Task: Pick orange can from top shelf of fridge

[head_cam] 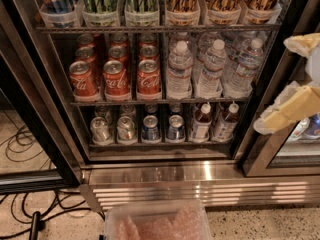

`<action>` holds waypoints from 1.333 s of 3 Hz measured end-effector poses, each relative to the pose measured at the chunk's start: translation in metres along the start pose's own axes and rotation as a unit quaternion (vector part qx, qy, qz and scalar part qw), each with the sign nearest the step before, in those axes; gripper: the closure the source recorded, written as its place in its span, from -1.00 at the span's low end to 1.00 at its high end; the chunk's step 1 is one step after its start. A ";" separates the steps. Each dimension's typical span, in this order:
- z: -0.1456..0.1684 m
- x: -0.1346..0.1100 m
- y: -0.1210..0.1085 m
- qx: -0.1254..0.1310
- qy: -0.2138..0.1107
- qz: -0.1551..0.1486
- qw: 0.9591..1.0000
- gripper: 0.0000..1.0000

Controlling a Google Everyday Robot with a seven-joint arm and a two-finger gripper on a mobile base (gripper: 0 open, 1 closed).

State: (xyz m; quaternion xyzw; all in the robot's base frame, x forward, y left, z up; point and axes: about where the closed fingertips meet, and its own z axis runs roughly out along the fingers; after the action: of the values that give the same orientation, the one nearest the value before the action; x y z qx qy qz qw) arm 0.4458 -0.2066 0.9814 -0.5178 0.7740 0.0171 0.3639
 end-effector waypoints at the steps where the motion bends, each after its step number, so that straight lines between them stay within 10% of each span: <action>1: 0.003 -0.024 -0.009 0.007 -0.078 0.000 0.997 -1.00; 3: 0.009 -0.028 -0.002 0.012 -0.104 0.010 0.994 -1.00; 4: 0.029 -0.045 0.007 0.034 -0.162 0.014 0.986 -1.00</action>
Offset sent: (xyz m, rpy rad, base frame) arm 0.0127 0.0132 0.0126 0.1029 -0.0728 0.0367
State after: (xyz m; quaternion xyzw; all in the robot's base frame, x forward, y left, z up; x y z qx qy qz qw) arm 0.4649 -0.1563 0.9834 -0.4848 0.7124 0.0796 0.5011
